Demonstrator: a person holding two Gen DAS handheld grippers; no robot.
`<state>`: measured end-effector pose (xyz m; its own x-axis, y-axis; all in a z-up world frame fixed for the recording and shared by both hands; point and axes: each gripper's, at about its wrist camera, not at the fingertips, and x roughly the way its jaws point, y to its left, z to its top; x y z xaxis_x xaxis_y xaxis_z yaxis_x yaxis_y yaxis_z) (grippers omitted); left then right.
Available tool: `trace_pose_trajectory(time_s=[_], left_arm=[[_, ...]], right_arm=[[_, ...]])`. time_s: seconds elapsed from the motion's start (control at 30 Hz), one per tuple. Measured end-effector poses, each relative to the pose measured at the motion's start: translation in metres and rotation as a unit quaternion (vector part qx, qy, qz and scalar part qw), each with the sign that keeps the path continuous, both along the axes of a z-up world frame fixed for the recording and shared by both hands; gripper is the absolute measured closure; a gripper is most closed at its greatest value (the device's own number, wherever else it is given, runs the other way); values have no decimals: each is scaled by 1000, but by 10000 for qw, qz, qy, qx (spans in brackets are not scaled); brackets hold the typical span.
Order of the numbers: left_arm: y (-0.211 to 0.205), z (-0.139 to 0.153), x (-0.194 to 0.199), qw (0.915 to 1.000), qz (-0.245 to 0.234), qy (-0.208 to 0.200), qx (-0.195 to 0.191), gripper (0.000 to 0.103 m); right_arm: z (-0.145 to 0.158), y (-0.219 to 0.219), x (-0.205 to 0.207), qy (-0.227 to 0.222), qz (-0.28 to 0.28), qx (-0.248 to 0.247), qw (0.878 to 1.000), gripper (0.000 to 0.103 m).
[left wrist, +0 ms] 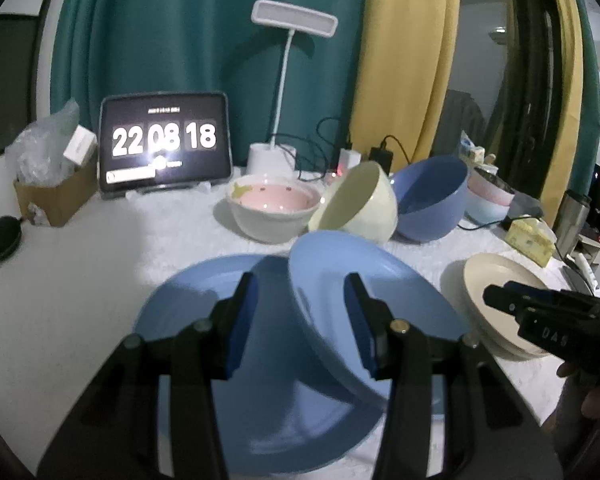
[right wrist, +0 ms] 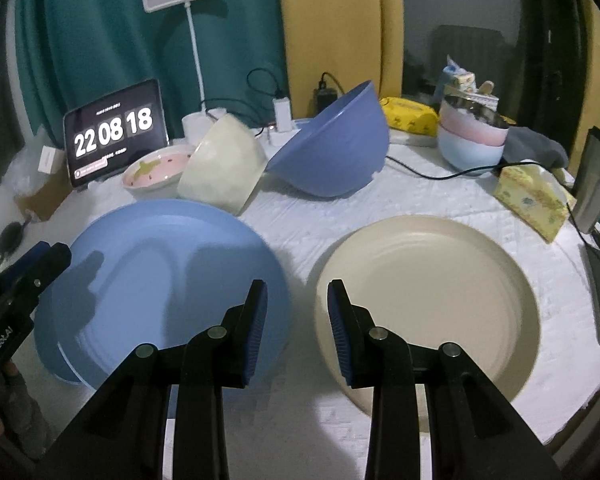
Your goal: Organize plates and bowls
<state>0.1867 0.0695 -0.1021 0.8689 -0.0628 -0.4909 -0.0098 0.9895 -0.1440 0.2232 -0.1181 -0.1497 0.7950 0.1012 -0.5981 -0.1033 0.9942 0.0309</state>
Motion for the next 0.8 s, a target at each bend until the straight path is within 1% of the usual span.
trace_pose_trajectory(time_s=[0.33, 0.4, 0.5, 0.67, 0.8], left_arm=[[8, -20, 13, 9991, 94, 413, 1, 56], [10, -22, 15, 9990, 95, 436, -55, 56], [9, -23, 15, 9990, 95, 430, -26, 55], [13, -25, 17, 9984, 153, 552, -35, 55], [15, -28, 21, 9973, 187, 704, -67, 55]], right_arm=[[-19, 16, 15, 260, 78, -44, 9996, 69], [-19, 17, 15, 244, 71, -63, 9997, 69], [-20, 18, 16, 238, 75, -89, 9996, 69], [-17, 19, 15, 154, 24, -147, 9998, 69], [-20, 17, 16, 195, -7, -130, 9997, 68]])
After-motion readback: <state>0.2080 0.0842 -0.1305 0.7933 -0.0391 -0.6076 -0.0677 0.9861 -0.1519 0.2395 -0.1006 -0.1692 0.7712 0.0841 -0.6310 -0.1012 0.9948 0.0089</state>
